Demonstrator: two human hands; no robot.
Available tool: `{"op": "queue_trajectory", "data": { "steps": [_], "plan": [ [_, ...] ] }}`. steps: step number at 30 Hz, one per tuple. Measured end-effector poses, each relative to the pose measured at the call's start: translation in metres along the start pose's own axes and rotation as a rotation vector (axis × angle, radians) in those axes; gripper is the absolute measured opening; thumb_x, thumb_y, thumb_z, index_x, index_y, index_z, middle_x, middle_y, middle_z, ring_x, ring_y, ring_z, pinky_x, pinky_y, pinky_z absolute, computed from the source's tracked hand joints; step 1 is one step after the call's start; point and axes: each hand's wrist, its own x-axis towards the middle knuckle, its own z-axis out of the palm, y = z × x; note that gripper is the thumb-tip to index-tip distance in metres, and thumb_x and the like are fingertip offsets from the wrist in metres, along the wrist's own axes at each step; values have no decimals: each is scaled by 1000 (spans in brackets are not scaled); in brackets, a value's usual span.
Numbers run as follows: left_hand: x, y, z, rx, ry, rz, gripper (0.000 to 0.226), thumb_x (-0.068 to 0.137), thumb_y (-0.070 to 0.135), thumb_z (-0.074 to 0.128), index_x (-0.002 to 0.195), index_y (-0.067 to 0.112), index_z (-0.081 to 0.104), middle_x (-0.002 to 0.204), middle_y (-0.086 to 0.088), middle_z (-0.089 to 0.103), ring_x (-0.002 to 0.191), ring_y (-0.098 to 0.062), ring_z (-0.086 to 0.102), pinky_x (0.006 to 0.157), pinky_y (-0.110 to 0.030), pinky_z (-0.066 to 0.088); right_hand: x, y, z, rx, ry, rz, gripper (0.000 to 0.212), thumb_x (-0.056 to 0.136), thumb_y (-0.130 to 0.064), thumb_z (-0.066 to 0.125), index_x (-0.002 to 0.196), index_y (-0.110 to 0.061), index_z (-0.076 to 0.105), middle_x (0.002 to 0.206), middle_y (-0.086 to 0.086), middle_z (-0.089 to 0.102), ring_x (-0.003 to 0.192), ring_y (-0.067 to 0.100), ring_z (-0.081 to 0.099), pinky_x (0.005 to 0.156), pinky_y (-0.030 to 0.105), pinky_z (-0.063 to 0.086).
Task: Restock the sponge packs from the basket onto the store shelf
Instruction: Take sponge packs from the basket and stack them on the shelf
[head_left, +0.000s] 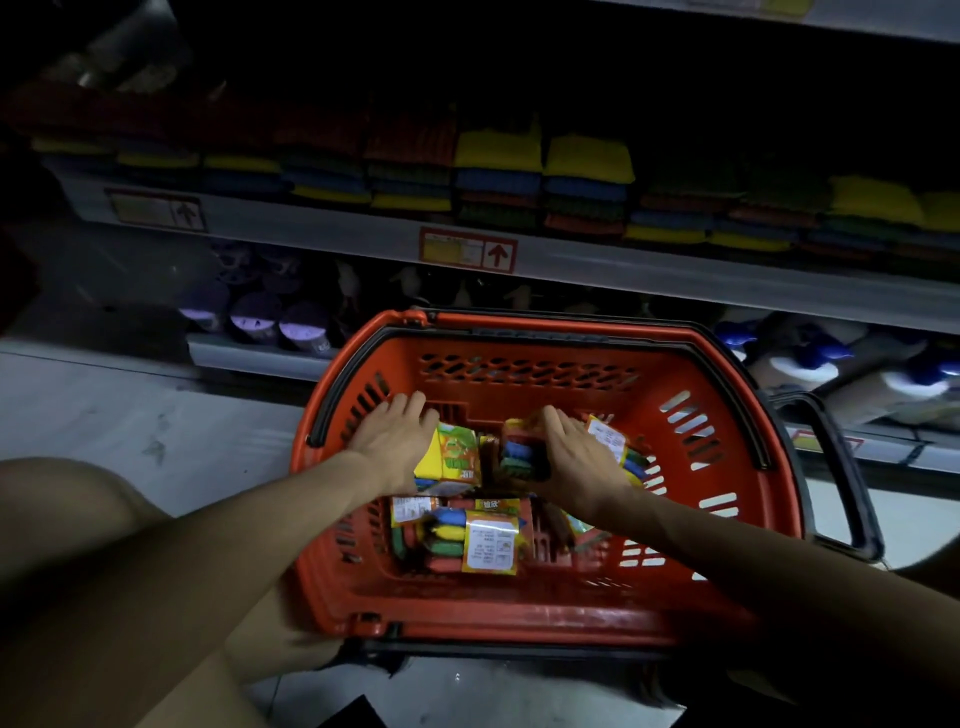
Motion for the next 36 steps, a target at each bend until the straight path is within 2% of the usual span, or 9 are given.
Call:
{"op": "queue_trajectory", "data": {
  "steps": [3, 7, 11, 19, 24, 28, 30, 32, 36],
  "plan": [
    [-1, 4, -5, -166, 4, 0, 92, 75, 39, 85, 145, 13, 31, 141, -8, 41, 126, -32, 47, 103, -43, 45, -9, 3, -8, 72, 25, -29, 103, 76, -44, 81, 155, -7, 26, 141, 9, 47, 126, 29, 47, 96, 49, 50],
    [-8, 6, -19, -417, 74, -8, 103, 67, 29, 91, 145, 24, 24, 141, 3, 27, 118, -31, 47, 78, -41, 53, -26, 4, -36, 28, 164, -171, 81, 74, -45, 73, 141, -13, 42, 133, 4, 44, 120, 26, 47, 81, 47, 57],
    [-22, 1, -40, -689, 197, 13, 102, 64, 26, 92, 144, 28, 27, 137, 8, 23, 96, -24, 56, 65, -38, 49, -43, 6, -62, 103, 264, -181, 83, 73, -31, 83, 140, -15, 37, 146, 9, 35, 133, 28, 42, 99, 36, 51],
    [-64, -7, -92, -989, 448, 0, 88, 62, 25, 93, 137, 35, 45, 126, 9, 29, 113, -6, 43, 82, -8, 35, -57, -24, -122, 525, 347, -92, 97, 75, -27, 89, 147, -51, 28, 142, -14, 36, 122, -1, 49, 95, 16, 52],
    [-89, -11, -119, -1041, 558, 3, 91, 61, 26, 92, 133, 51, 41, 127, 15, 32, 114, -9, 49, 87, -29, 47, -60, -71, -154, 899, 342, -108, 63, 79, -60, 74, 135, -54, 46, 141, -17, 33, 126, -4, 43, 96, 23, 54],
    [-99, -11, -138, -999, 693, 24, 92, 65, 23, 92, 138, 44, 41, 132, 20, 36, 115, -2, 44, 80, -13, 39, -59, -96, -171, 1114, 464, -86, 34, 99, -42, 61, 129, -36, 48, 128, -5, 56, 112, 14, 66, 85, 35, 60],
    [-102, -10, -146, -993, 749, 43, 92, 66, 20, 91, 138, 47, 39, 134, 22, 36, 115, -2, 45, 78, -17, 41, -54, -96, -183, 1191, 449, -56, 61, 90, -39, 74, 139, -41, 39, 124, -6, 58, 100, 2, 70, 79, 29, 61],
    [-102, -7, -156, -996, 776, 76, 93, 69, 16, 89, 137, 51, 37, 137, 22, 32, 114, 2, 45, 76, -16, 41, -48, -89, -195, 1280, 375, 24, 99, 69, -48, 92, 145, -55, 28, 129, 1, 62, 105, 13, 72, 92, 44, 60],
    [-92, -1, -178, -1036, 821, 125, 95, 69, 10, 89, 138, 51, 38, 137, 17, 29, 107, 14, 43, 73, -2, 40, -42, -71, -222, 1487, 299, 70, 110, 67, -22, 88, 150, -57, 25, 133, 6, 62, 102, 30, 75, 81, 48, 62]
  ]
}}
